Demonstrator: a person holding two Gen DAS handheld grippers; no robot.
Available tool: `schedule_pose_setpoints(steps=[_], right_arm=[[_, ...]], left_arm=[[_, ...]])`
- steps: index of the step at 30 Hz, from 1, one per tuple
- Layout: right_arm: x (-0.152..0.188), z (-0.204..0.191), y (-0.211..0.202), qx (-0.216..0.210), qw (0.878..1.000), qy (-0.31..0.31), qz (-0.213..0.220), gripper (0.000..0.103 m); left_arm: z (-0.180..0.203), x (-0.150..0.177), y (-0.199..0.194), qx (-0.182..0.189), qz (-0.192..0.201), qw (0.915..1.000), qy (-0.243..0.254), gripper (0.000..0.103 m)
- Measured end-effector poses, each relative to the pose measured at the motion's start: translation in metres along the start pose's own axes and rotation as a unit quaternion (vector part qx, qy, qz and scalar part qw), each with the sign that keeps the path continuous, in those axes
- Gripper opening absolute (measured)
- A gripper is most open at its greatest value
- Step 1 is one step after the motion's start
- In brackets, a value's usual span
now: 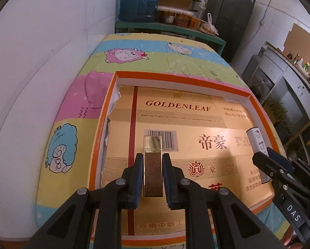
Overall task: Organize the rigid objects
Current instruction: 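Carry the gold box with left gripper while right gripper carries the Hello Kitty box into the lid, then open left gripper releasing the gold box while right gripper releases the Hello Kitty box in the lid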
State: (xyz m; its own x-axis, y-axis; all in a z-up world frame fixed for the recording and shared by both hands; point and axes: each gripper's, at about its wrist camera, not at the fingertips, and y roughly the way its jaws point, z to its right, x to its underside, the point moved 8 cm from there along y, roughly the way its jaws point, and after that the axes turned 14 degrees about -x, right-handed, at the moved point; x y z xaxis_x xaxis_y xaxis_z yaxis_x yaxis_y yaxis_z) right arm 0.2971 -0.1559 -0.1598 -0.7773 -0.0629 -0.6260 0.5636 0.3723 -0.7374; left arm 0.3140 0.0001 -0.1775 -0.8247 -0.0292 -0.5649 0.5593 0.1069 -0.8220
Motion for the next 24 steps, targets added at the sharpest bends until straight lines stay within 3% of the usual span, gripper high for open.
schedule_pose_setpoints(steps=[10,17,21,24], right_arm=[[0.005,0.006,0.017,0.006,1.0,-0.001,-0.017,0.026],[0.013,0.014,0.028,0.008,0.999,0.009,-0.031,0.026],[0.014,0.014,0.029,0.014,0.999,0.0,-0.03,0.028],[0.015,0.014,0.029,0.016,0.999,-0.002,-0.031,0.046]], left_arm=[[0.001,0.004,0.012,0.001,-0.007,1.0,-0.001,0.018],[0.004,0.006,0.011,0.01,0.012,0.9997,0.017,0.02],[0.008,0.008,0.009,0.025,0.022,0.999,0.03,0.031],[0.019,0.01,0.006,0.047,0.021,0.9974,0.05,0.048]])
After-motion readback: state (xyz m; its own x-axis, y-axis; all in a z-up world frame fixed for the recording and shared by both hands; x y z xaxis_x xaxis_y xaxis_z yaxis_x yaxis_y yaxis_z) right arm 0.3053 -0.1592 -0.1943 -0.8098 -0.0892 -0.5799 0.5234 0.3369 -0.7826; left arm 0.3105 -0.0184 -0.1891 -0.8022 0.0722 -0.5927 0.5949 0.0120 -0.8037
